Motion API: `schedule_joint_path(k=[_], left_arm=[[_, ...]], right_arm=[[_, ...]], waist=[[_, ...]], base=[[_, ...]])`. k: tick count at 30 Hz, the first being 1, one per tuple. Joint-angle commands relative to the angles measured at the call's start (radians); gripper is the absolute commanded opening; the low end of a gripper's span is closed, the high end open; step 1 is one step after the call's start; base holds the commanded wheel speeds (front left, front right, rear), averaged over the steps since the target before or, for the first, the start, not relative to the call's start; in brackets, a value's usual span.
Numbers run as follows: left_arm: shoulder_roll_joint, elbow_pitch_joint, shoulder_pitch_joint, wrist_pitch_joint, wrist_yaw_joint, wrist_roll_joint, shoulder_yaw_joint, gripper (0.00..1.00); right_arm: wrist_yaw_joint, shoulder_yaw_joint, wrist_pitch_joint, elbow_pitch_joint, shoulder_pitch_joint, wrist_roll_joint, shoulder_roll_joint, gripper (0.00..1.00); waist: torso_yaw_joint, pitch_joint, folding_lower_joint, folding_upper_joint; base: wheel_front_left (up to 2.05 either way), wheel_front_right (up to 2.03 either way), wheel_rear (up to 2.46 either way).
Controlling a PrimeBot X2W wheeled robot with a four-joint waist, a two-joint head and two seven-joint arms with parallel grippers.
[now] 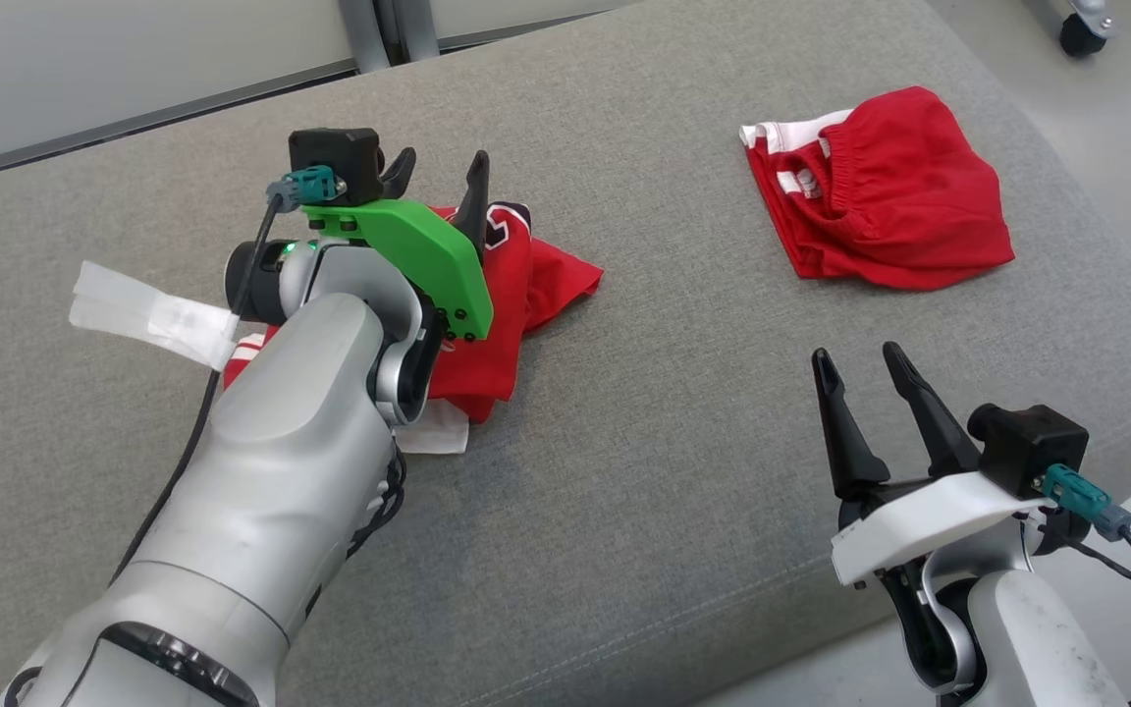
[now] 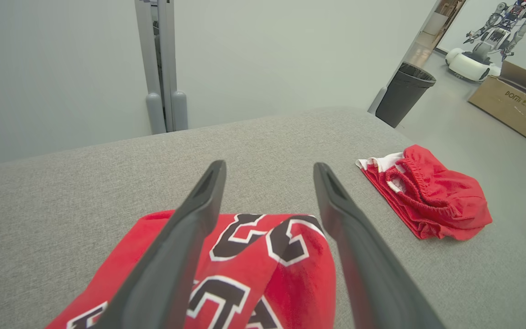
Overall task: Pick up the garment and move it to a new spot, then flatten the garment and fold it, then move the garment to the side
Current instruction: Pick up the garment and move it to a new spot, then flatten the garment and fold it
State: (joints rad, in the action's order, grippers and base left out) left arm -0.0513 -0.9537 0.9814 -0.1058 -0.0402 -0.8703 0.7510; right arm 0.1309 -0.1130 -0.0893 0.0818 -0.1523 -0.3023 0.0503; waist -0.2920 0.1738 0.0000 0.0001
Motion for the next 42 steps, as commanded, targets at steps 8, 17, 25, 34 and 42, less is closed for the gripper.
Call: schedule_joint_path(k=[8, 17, 25, 34, 42], left_arm=[[-0.001, 0.093, -0.089, -0.046, 0.024, -0.093, 0.093, 1.0], [-0.002, 0.125, -0.261, -0.084, -0.018, -0.17, 0.123, 1.0], [-0.034, 0.153, -0.379, -0.053, -0.048, -0.184, 0.142, 1.0], [-0.045, 0.109, -0.371, -0.067, -0.057, -0.193, 0.129, 1.0], [-0.041, 0.015, -0.324, -0.08, -0.04, -0.177, 0.135, 1.0]], right_arm=[[0.0, 0.022, 0.017, -0.012, 0.05, 0.021, 0.001, 1.0], [0.0, 0.075, 0.053, -0.059, 0.144, 0.04, 0.001, 1.0], [0.0, 0.085, 0.09, -0.11, 0.181, 0.052, 0.001, 1.0], [0.0, 0.066, 0.129, -0.161, 0.144, 0.075, 0.001, 1.0], [0.0, 0.061, 0.138, -0.186, 0.117, 0.086, 0.001, 1.0]], waist=[[0.095, -0.081, 0.0, -0.0001], [0.199, -0.161, 0.0, -0.0001], [0.221, -0.176, 0.0, -0.0001], [0.172, -0.112, 0.0, -0.0001], [0.123, -0.046, 0.0, -0.0001]], base=[[0.0, 0.0, 0.0], [0.0, 0.0, 0.0], [0.0, 0.0, 0.0], [0.0, 0.0, 0.0], [0.0, 0.0, 0.0]])
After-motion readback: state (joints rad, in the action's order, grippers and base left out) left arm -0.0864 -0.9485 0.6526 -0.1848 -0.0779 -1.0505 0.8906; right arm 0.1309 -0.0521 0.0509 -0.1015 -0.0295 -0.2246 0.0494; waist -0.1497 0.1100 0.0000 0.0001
